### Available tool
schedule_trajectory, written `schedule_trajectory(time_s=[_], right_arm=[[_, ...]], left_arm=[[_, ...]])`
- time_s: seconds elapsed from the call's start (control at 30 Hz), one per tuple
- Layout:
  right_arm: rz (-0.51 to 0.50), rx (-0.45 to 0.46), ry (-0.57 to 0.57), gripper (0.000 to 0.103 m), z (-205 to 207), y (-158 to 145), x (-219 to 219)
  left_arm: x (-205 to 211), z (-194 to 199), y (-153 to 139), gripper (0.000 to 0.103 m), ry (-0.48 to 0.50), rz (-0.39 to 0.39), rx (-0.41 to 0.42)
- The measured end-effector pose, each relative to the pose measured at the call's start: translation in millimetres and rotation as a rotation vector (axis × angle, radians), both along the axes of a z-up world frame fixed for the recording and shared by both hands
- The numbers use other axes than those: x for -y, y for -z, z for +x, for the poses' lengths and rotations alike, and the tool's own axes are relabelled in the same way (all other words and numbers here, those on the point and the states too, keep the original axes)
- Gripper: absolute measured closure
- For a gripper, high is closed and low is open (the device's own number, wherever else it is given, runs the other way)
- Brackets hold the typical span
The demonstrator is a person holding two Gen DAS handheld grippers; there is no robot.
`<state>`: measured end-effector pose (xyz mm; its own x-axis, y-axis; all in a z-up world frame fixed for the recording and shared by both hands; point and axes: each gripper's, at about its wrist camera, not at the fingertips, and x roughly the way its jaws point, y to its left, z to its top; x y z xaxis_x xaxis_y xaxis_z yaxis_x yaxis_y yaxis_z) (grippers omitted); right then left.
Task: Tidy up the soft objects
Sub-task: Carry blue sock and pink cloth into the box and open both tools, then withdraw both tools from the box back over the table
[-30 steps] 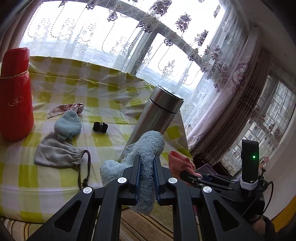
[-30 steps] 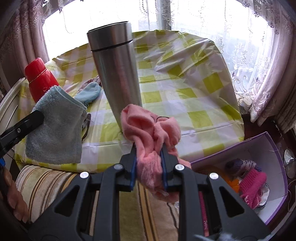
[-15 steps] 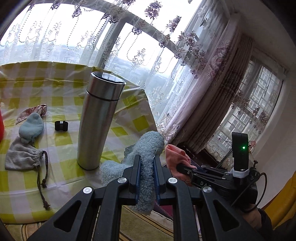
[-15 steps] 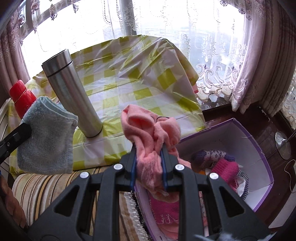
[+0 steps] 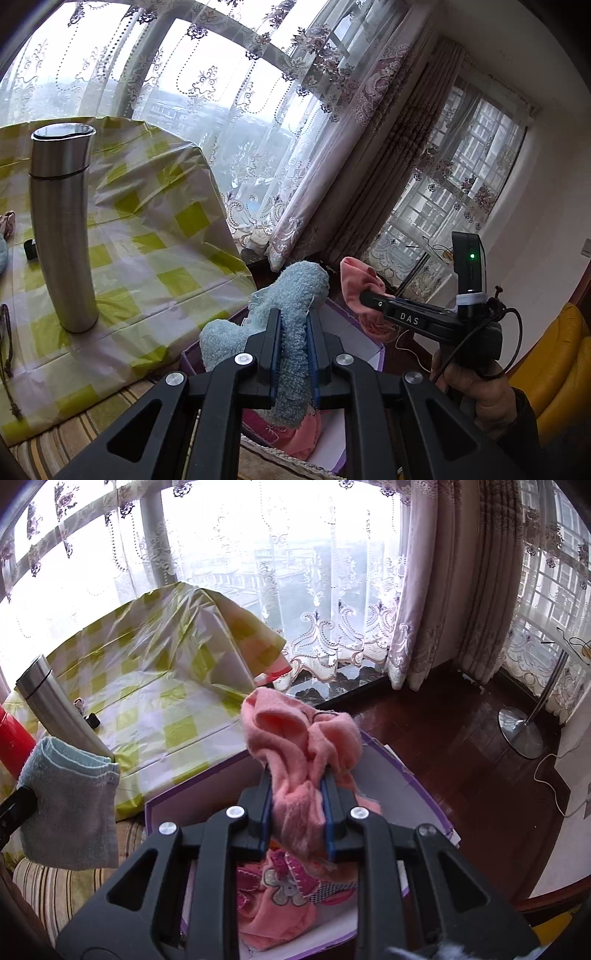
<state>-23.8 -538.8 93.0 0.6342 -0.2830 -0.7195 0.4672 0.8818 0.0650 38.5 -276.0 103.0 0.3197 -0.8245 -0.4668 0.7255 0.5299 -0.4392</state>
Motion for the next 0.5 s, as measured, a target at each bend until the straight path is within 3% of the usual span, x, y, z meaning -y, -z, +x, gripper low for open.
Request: schedule_trajectory(time_s=[0.07,0.13,0.2,0.27,0.33,0.5], right_arm=[[0.004,0.001,0.021,0.076,-6,-1,10],[0.011,0.006,0.043,0.073,-11,-2,18],[0.026,0.002,0.062,0.065,-14,-1,26],[0.049,-0.004,0.073,0.056,-16,1,32],[0.064,0.000,0.071,0.046,-17,3,34],[0.076,-0.011,0.045,0.042,-11,9,27]], left_arm=[[9,-5,0,0.089,0.026,-0.003,-0.009],[19,-8,2,0.082,0.068,-0.010,-0.038],[26,-11,5,0.052,0.083,0.001,-0.046],[28,-12,8,0.042,0.088,0.000,-0.057],[28,-11,10,0.042,0.087,0.012,-0.067],[14,-5,12,0.042,0.038,0.018,-0.071]])
